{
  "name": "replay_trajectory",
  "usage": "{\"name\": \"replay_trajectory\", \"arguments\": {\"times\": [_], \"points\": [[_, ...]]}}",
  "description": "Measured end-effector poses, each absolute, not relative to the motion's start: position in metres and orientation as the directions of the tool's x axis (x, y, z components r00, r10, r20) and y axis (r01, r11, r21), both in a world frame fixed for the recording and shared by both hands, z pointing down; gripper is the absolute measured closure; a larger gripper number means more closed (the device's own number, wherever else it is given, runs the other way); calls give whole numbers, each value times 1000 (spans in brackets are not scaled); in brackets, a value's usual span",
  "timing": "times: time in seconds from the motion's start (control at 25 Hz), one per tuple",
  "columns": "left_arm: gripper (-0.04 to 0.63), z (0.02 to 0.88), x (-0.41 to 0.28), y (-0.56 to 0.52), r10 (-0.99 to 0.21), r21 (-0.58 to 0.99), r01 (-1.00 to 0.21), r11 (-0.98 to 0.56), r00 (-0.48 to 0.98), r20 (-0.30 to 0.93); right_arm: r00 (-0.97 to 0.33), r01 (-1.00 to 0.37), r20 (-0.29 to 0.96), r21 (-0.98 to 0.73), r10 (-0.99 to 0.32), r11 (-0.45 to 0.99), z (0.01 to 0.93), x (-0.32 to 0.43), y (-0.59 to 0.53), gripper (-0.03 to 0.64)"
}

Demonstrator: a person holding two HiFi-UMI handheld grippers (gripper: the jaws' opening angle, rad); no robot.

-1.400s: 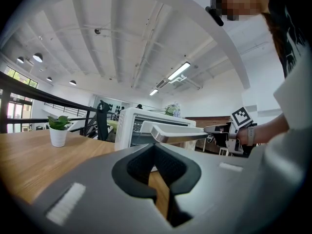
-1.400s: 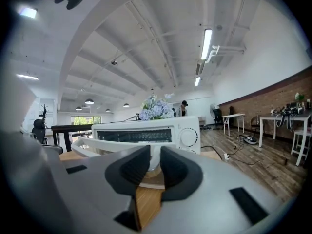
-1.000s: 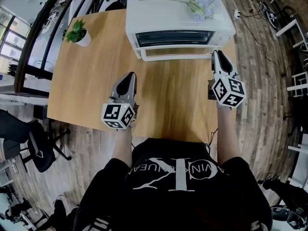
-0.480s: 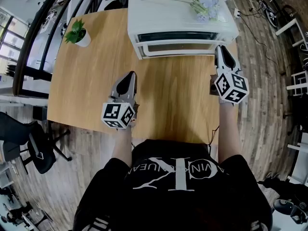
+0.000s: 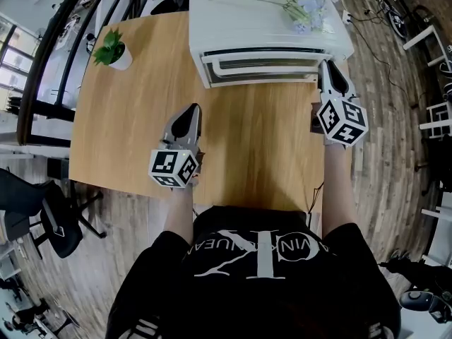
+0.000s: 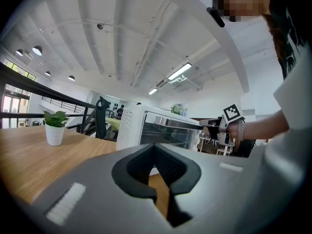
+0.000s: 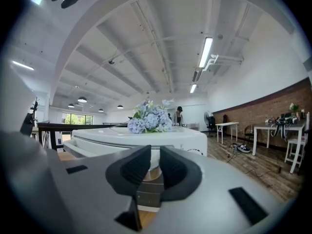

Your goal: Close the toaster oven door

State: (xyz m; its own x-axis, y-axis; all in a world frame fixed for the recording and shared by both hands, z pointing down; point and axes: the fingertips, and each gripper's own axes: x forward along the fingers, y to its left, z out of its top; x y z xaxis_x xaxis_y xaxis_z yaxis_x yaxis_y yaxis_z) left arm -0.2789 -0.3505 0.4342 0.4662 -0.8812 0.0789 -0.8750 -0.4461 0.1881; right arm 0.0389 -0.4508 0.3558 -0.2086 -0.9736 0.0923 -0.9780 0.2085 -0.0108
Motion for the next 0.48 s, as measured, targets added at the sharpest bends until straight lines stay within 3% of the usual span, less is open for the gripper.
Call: {"name": "replay_trajectory", "arguments": {"times": [0.48], "points": [[583, 435, -293, -359, -876, 199, -869, -453, 475, 81, -199, -978, 95, 42, -975, 203, 347, 30, -465, 581]]}}
